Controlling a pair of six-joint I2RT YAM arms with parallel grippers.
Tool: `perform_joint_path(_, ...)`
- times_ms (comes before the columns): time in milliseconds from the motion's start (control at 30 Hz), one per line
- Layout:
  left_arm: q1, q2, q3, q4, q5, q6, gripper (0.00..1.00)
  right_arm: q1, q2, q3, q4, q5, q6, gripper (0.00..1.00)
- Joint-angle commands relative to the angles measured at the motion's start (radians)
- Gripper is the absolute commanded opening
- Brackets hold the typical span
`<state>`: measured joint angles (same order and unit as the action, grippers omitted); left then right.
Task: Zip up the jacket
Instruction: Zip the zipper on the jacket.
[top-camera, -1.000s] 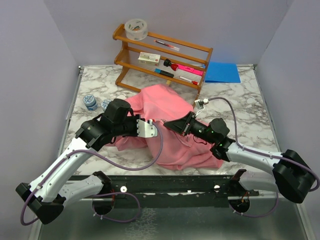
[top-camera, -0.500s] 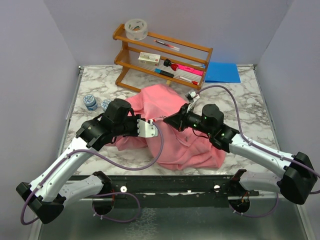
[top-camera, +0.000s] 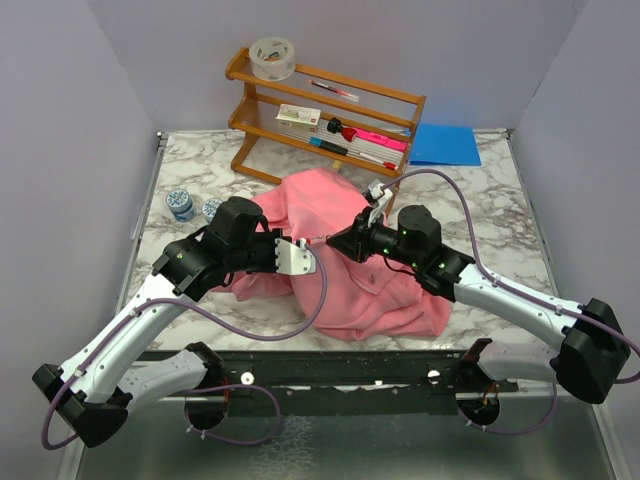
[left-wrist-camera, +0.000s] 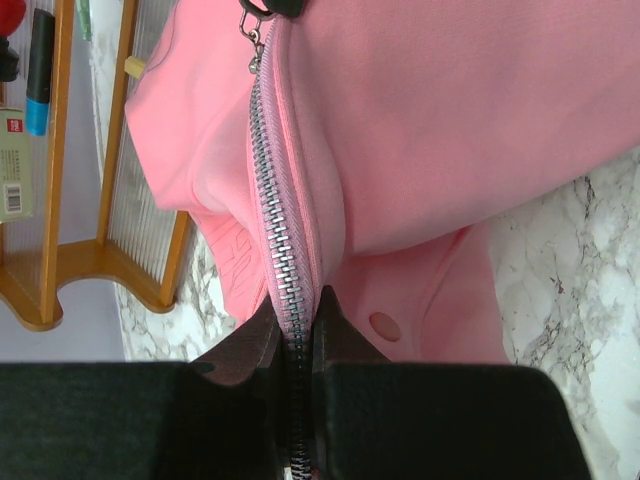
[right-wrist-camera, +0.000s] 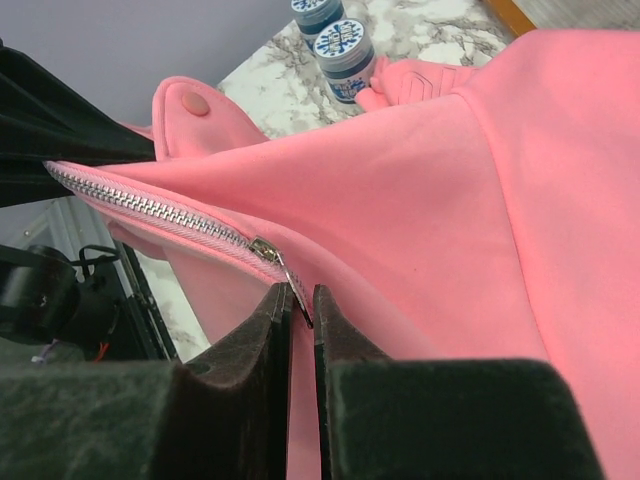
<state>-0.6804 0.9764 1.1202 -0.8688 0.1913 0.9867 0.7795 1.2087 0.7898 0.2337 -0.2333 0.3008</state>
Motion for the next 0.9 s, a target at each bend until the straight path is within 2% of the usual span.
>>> perform_joint_path(0,0.001,-0.005,0.023,0.014,0.029,0.009,0.0,-0.006,0.008,0.017,-0.03,0.014,-0.038,0.12)
perform_joint_path(167,0.001,-0.002,0.026,0.014,0.027,0.009,0.0,-0.006,0.004,0.042,-0.079,0.053,-0.096,0.08)
perform_joint_path(333,0.001,-0.006,0.024,0.014,0.026,0.009,0.0,-0.006,-0.003,0.09,-0.153,0.111,-0.201,0.09)
perform_joint_path(500,0.001,-0.005,0.024,0.013,0.031,0.009,0.0,-0.006,0.002,0.123,-0.169,0.106,-0.29,0.1)
perform_joint_path(767,0.0,-0.011,0.024,0.014,0.021,0.011,0.0,-0.004,0.039,0.192,-0.229,0.126,-0.378,0.0)
perform_joint_path(867,0.001,-0.017,0.019,0.016,0.009,0.012,0.0,-0.005,0.061,0.255,-0.37,0.162,-0.383,0.0)
